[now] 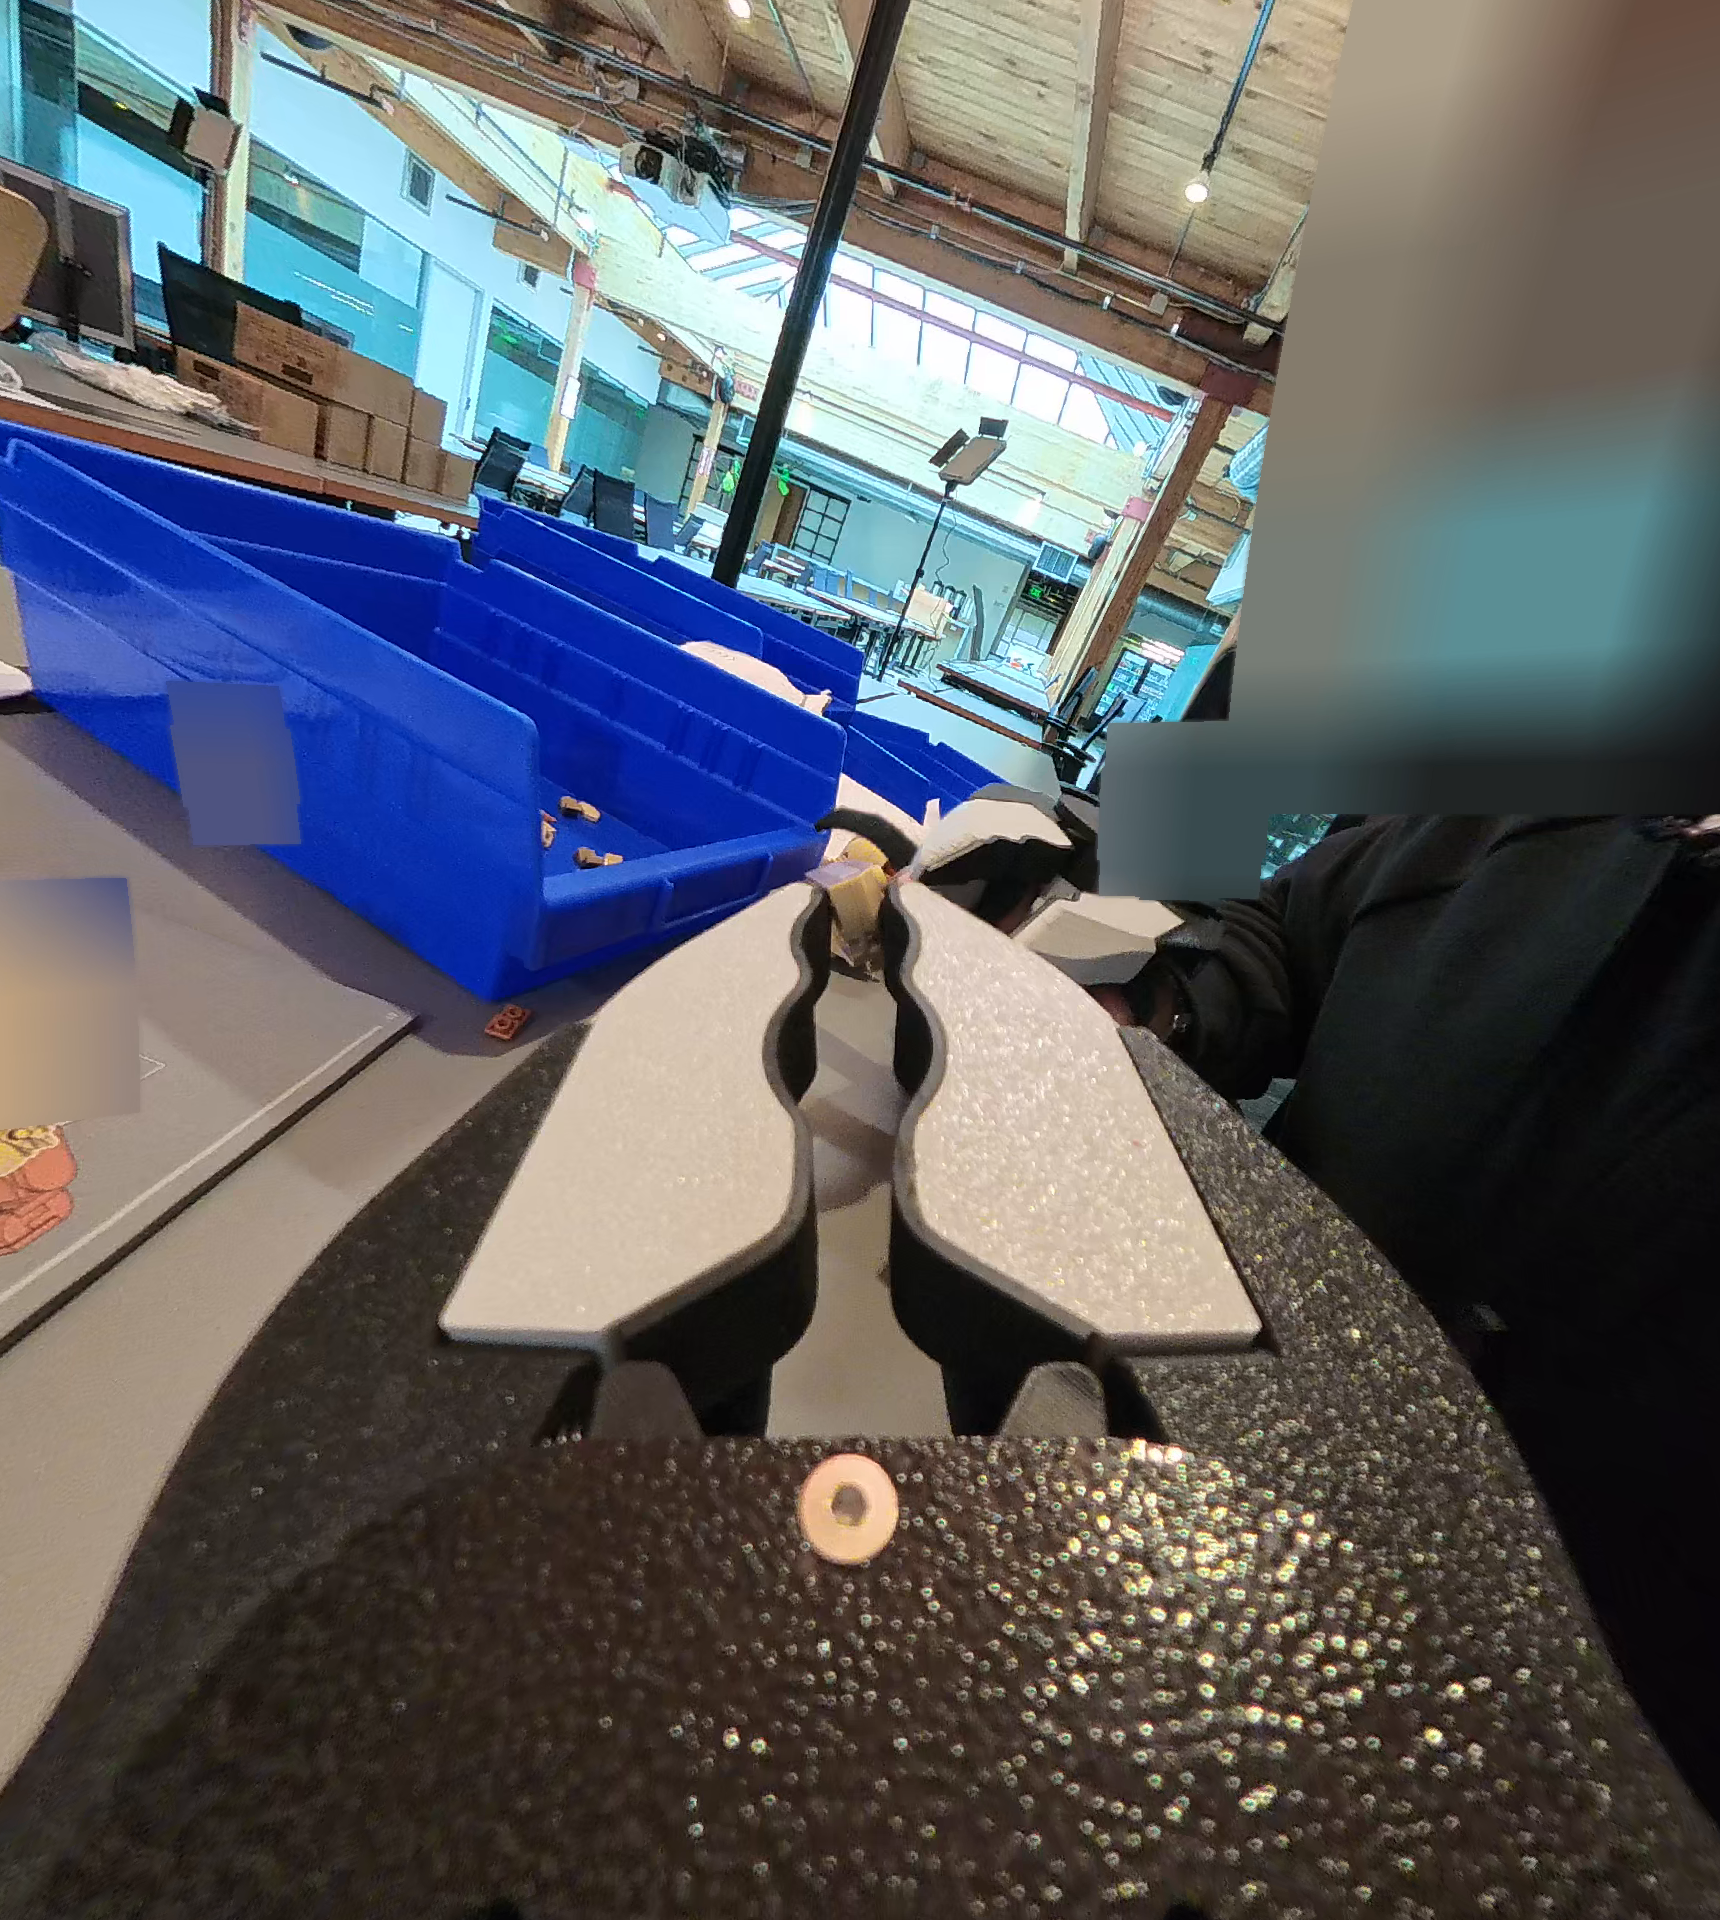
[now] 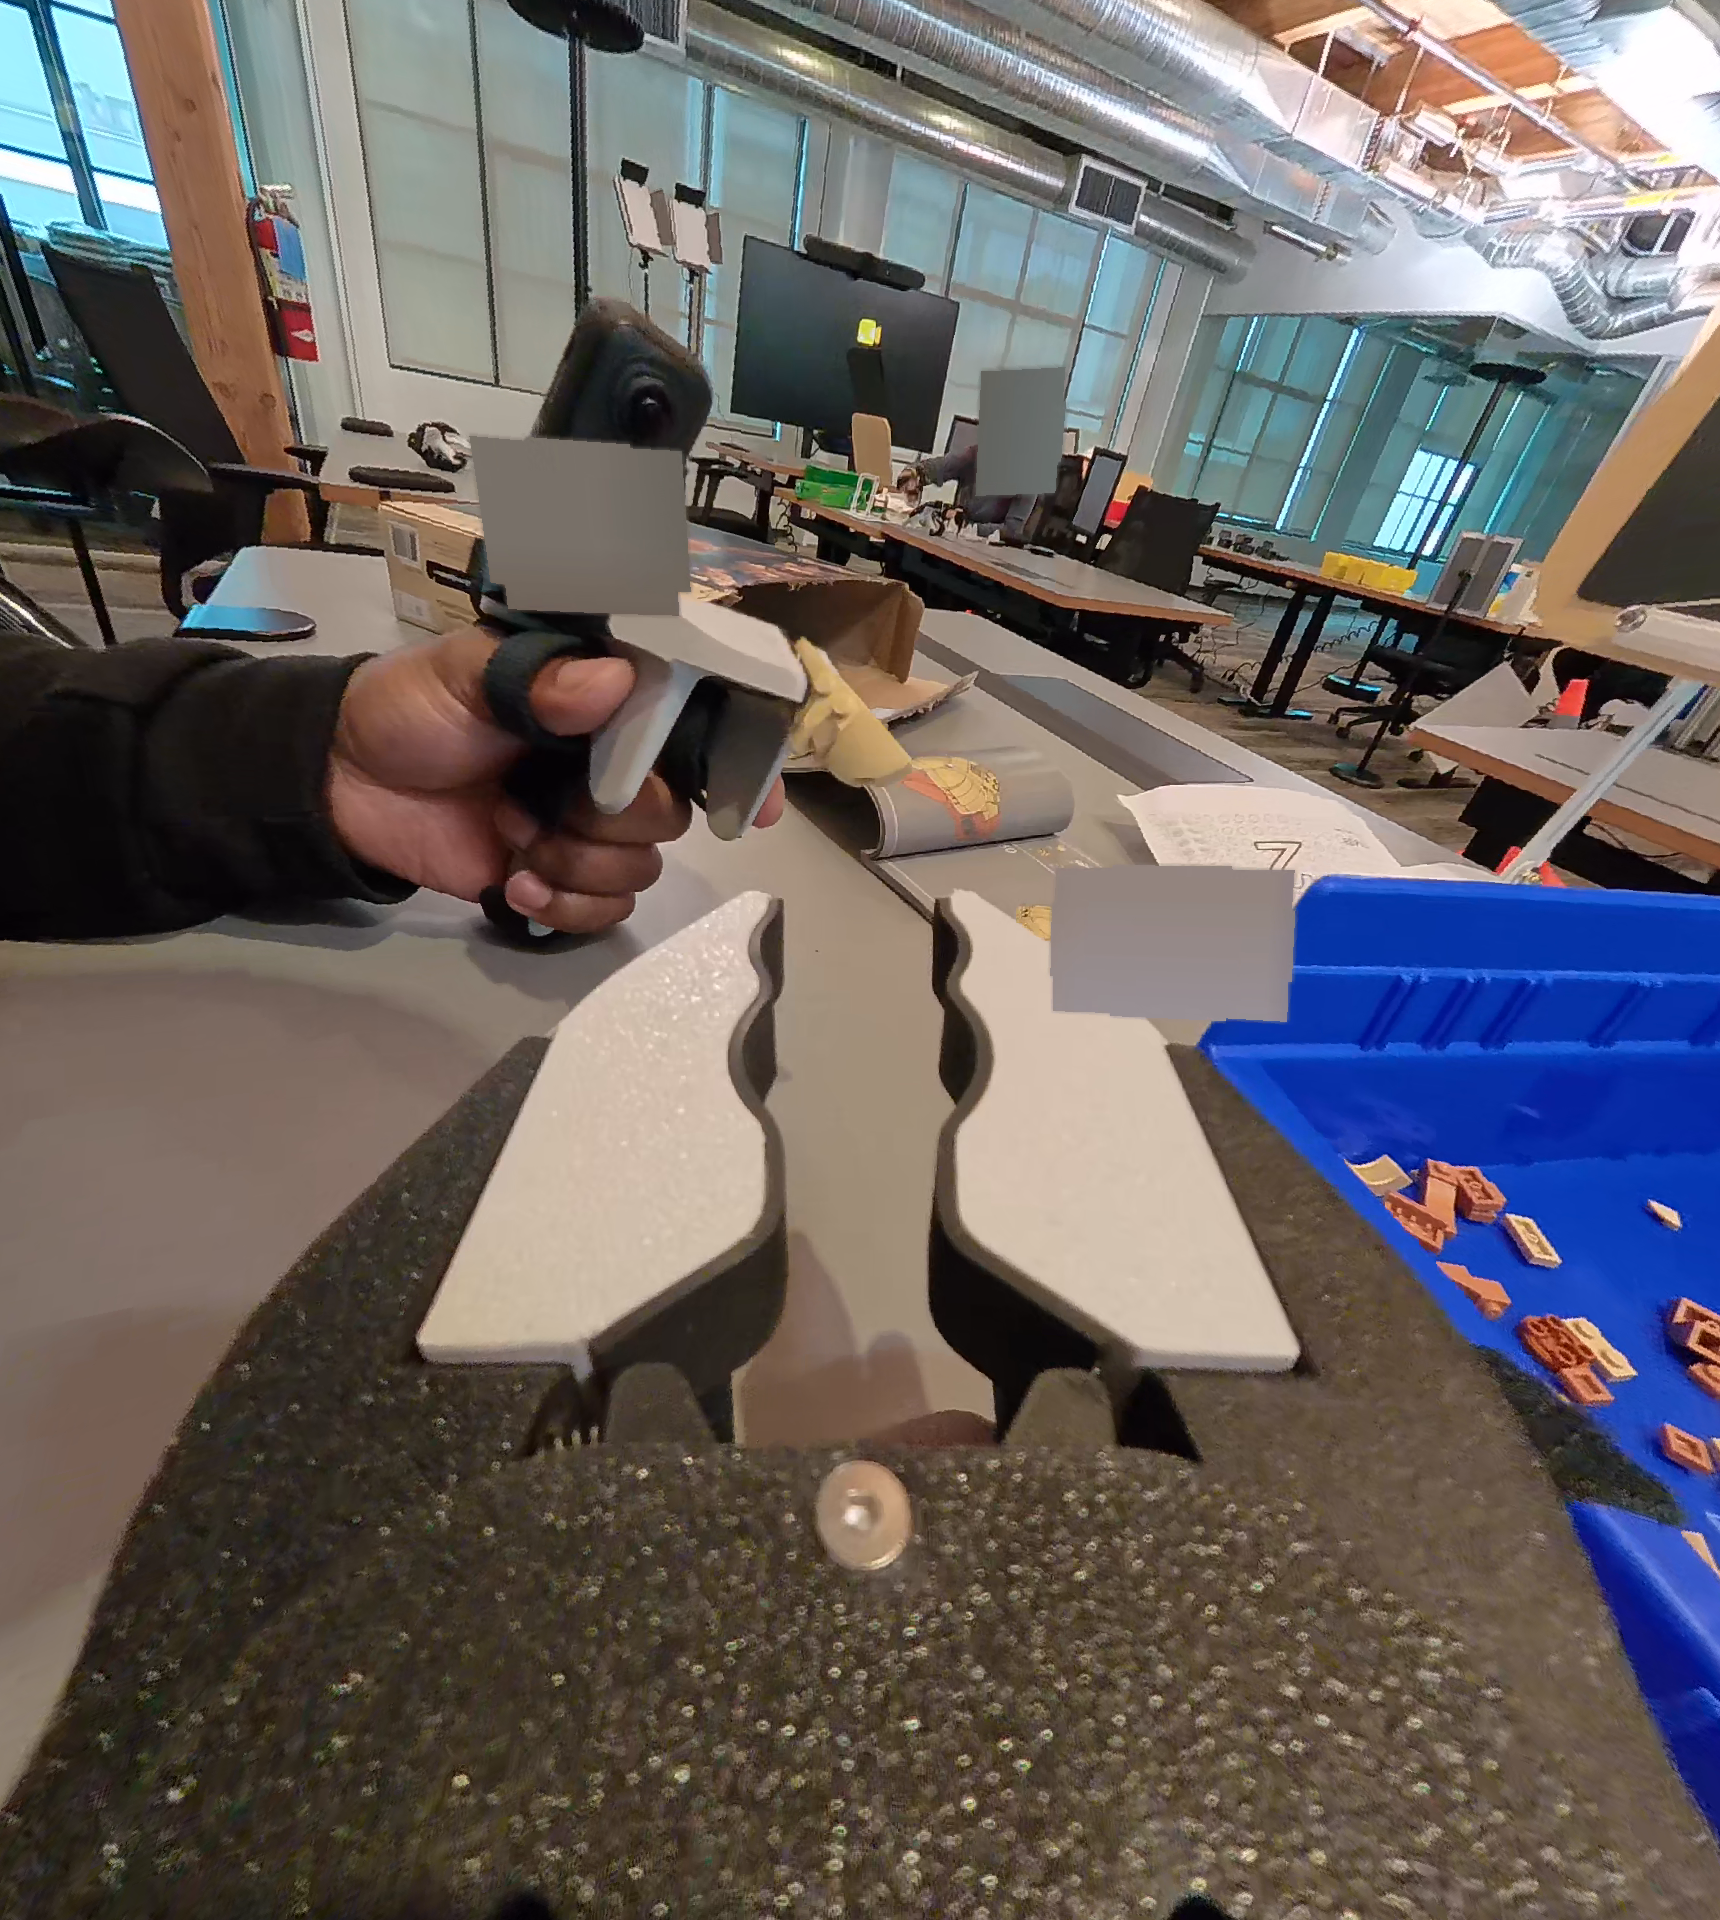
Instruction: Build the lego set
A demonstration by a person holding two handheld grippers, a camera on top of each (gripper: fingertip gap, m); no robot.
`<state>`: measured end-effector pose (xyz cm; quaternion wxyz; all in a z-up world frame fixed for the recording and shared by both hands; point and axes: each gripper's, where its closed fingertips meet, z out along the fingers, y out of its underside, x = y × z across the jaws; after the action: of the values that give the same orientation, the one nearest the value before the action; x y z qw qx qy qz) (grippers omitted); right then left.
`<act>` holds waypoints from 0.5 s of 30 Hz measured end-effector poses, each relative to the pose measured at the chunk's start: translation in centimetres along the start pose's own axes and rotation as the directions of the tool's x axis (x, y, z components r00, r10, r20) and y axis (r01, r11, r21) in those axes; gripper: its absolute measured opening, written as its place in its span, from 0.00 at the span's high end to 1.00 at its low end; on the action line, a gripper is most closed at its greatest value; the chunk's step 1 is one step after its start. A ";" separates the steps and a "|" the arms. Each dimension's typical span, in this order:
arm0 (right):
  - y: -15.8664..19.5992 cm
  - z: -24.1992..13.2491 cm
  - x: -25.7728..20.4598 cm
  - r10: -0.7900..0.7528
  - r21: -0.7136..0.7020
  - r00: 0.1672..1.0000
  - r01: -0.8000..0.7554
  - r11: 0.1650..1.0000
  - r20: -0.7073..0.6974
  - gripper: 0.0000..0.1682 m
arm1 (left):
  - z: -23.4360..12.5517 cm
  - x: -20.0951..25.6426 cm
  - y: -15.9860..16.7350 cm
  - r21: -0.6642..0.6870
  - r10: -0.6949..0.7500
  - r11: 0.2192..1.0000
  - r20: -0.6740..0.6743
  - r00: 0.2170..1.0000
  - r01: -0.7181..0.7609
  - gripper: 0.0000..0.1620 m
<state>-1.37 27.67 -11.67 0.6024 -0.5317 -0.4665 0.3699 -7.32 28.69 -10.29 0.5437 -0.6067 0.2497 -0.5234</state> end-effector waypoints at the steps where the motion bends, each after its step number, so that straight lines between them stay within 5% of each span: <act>1: 0.0 0.0 -0.1 -0.010 -0.002 1.000 0.010 1.000 -0.002 0.84 | 0.0 0.0 0.0 0.003 0.002 1.000 0.000 1.000 -0.002 0.94; 9: -0.1 -0.1 0.0 -0.079 -0.007 0.996 0.078 0.997 -0.038 0.85 | 0.1 1.9 -1.0 0.055 0.193 0.980 -0.028 0.981 -0.191 0.95; 15: -0.6 -0.3 -0.2 -0.143 0.005 0.988 0.143 0.990 -0.066 0.85 | 1.0 4.7 -0.3 -0.001 0.624 0.781 0.002 0.781 -0.624 0.95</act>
<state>-1.13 27.29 -11.07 0.6448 -0.5061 -0.4816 0.3102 -4.99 25.04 -8.11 0.6863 -0.4907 0.4359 -0.3134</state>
